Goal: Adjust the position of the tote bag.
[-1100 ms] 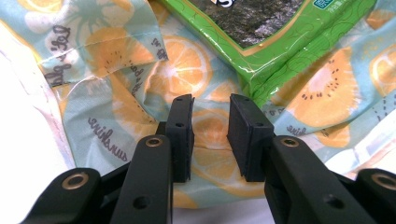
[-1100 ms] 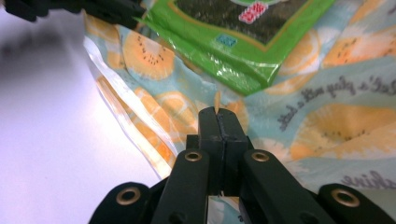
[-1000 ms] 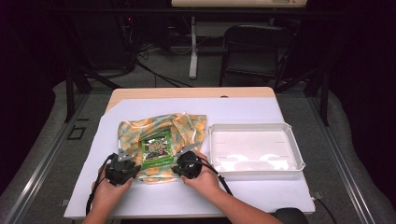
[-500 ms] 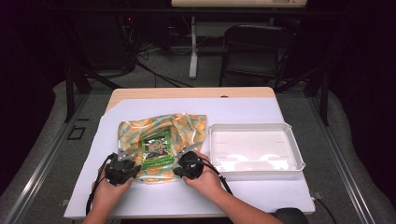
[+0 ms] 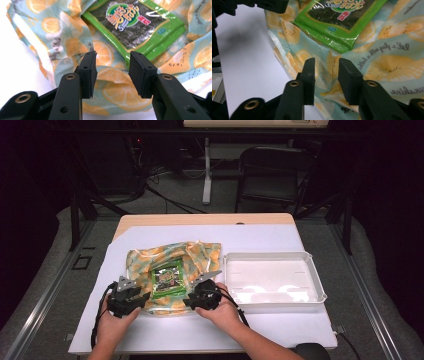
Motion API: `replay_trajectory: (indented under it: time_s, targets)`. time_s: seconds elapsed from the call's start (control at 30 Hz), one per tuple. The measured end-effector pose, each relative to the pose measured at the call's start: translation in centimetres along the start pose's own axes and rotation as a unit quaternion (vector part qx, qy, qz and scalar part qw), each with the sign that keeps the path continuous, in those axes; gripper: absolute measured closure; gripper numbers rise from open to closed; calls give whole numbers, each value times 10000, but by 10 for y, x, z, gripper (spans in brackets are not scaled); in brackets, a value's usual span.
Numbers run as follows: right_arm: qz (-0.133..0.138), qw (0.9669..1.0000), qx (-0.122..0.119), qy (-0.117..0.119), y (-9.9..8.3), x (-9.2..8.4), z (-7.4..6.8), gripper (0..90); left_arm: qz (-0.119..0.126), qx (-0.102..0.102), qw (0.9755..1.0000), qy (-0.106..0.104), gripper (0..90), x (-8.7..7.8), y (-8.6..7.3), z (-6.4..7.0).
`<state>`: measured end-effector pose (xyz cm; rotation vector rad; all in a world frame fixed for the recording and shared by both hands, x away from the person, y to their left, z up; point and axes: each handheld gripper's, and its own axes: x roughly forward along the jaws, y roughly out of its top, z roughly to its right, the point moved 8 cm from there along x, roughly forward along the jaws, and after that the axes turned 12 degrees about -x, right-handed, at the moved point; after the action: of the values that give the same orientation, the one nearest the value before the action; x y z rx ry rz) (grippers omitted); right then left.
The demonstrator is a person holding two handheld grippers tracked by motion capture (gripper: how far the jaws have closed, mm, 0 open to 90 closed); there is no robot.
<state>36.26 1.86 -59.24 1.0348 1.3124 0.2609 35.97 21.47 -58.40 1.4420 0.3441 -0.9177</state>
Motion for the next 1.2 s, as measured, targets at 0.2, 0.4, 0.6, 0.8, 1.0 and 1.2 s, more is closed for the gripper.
replay_trajectory:
  time_s: [0.2, 0.4, 0.6, 0.8, 1.0, 1.2]
  targets:
    - [212, 9997, 39, -104, 5, -8, 5, 559, 163, -21, 9999, 52, 541, -6, 8, -2]
    - [259, 9995, -14, -156, 9, -12, 8, 517, 272, -83, 9996, -4, 531, -10, 16, 0]
    - [264, 9994, -27, -214, 10, -15, 12, 516, 300, -68, 9995, -23, 527, -8, 21, 2]
    - [311, 9990, -22, -313, 10, -18, 15, 519, 336, -61, 9994, -29, 519, -7, 28, 5]
    - [400, 9986, 31, -331, 15, -20, 20, 523, 275, -100, 9995, -79, 489, -2, 40, 7]
    - [413, 9986, 87, -315, 23, -20, 28, 525, 288, -250, 9992, -117, 481, 7, 59, 8]
